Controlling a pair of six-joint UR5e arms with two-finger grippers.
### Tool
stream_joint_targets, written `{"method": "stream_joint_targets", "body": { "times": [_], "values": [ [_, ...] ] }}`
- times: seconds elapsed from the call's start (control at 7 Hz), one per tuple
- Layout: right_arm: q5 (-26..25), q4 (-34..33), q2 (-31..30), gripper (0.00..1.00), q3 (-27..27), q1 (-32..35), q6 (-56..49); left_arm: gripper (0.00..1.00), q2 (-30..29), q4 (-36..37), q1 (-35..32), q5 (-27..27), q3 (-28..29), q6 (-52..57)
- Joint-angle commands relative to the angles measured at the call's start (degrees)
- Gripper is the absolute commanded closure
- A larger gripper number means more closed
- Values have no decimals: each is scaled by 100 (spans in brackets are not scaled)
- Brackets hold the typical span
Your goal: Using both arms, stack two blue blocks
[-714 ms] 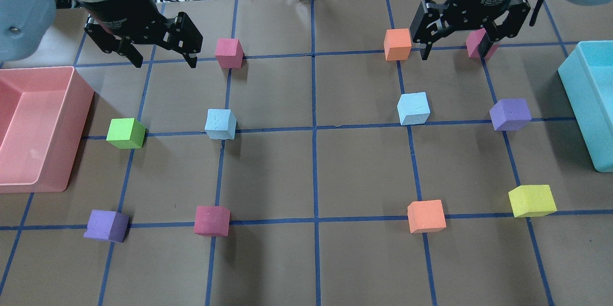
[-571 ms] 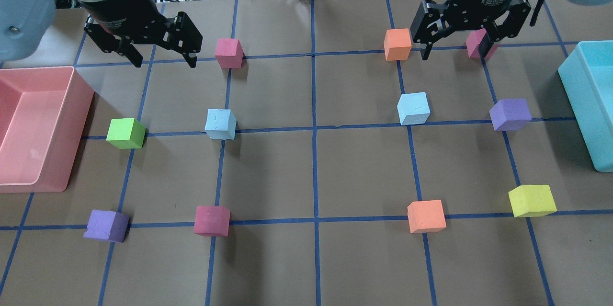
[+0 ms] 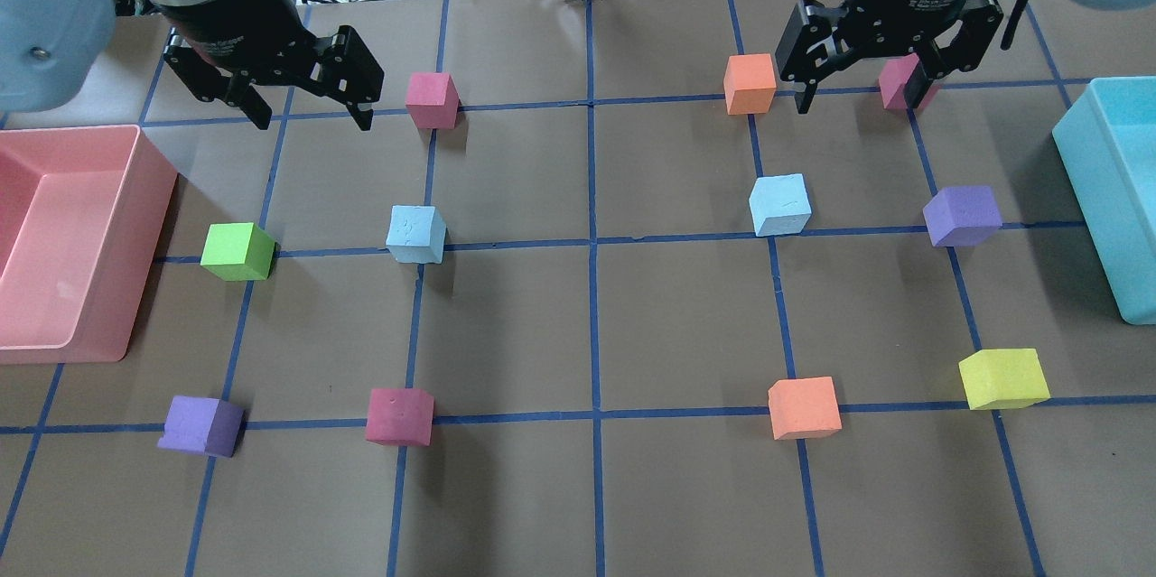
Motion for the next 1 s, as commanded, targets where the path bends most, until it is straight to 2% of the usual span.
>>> {"method": "stream_joint_targets", "body": {
  "times": [0.0,0.14,0.29,0.57,0.71,0.86],
  "values": [
    [-54,-38,147,0,27,41,-17,0,-601,1030,13,6,-496,52],
    [-72,-125,540,0,158,-20,-44,0,-822,1636,13,15,-917,61],
    [-72,-343,639,0,177,-73,-27,0,-963,2155,13,15,-1321,53],
    [-72,-1430,1242,0,552,-100,-44,0,-1218,2730,13,7,-1658,44],
    [-63,-2236,1603,0,981,-161,-53,0,-1315,2862,4,15,-1694,52],
    [-11,-2923,1677,0,1403,-196,-61,0,-1377,2898,4,15,-1703,44]
  ]
}}
